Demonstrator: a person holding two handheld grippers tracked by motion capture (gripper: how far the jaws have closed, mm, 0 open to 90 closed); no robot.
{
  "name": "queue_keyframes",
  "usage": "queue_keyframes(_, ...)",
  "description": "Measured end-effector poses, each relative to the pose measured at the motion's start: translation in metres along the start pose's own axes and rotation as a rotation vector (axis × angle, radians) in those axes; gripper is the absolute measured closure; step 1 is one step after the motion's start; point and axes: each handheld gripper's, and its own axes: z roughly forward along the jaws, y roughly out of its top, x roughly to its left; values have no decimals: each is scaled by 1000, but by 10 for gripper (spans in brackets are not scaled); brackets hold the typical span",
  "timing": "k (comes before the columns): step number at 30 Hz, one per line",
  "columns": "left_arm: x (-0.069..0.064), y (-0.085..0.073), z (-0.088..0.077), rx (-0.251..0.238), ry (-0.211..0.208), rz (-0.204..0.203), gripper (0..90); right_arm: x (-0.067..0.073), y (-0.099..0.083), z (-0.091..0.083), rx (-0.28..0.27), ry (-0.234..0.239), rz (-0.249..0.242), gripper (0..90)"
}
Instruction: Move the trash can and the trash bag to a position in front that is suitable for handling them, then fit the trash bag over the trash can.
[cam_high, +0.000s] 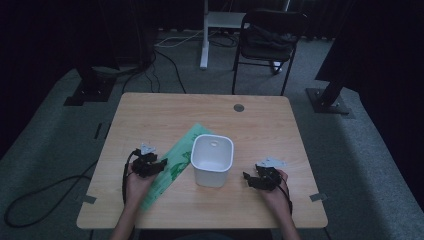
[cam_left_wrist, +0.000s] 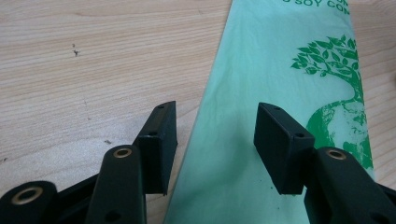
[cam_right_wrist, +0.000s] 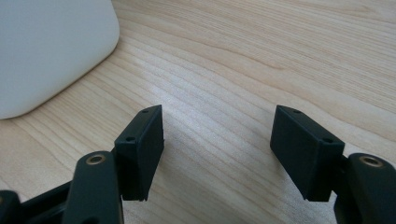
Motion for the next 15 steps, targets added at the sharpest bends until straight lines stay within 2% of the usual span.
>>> queue_keyframes(15, -1, 5, 0, -17, -12, 15, 492, 2, 0, 0, 4, -10, -10, 335)
